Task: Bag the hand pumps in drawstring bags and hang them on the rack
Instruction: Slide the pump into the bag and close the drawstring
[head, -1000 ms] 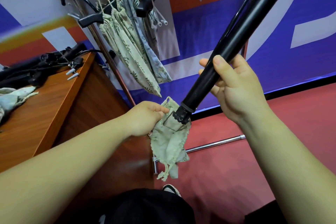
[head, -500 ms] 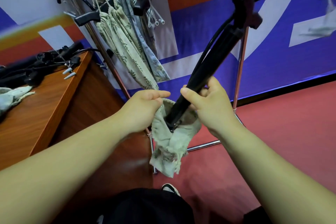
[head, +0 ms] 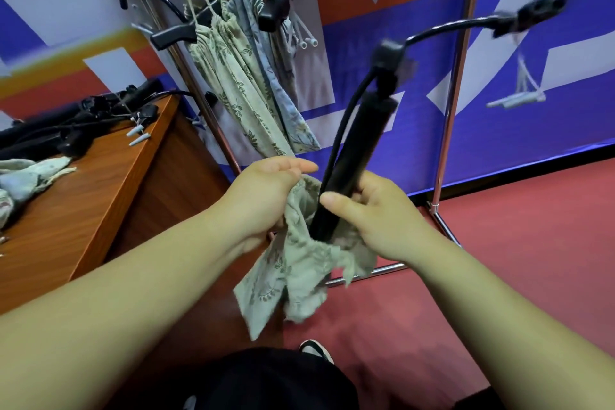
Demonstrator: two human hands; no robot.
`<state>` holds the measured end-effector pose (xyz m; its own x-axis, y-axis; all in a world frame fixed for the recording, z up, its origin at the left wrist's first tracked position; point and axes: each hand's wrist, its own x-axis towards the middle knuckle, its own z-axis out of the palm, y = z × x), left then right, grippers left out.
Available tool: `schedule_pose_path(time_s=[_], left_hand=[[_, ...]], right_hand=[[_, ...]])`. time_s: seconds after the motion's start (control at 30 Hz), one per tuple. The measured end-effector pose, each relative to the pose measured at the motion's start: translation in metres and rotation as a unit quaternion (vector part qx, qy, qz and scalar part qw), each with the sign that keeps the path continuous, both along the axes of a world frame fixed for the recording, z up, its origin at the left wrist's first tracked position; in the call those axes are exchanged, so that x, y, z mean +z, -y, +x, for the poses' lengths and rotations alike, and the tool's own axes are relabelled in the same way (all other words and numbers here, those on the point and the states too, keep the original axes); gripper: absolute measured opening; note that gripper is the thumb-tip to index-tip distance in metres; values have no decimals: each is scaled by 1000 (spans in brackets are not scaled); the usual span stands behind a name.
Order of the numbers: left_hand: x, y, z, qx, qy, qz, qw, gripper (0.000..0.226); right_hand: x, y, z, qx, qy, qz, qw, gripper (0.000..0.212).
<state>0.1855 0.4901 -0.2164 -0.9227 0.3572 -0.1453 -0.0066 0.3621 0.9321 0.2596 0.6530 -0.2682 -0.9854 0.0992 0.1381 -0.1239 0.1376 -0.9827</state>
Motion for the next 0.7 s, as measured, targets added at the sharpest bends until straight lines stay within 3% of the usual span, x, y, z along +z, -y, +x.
schedule_pose_path(time_s=[0.27,0.4,0.53,0.7], left_hand=[[9,0,8,-41,27,55,997,38],[16,-1,12,-94,31,89,991,18],[17,-2,15,-97,58,83,990,35],[11,0,15,-70,39,81,994,29]], right_hand=[[5,-8,6,53,24,121,991,21],[9,-12,7,81,-3,148,986,16],[10,-9,9,106,1,188,977,23],[19,-15,10,44,17,105,993,15]])
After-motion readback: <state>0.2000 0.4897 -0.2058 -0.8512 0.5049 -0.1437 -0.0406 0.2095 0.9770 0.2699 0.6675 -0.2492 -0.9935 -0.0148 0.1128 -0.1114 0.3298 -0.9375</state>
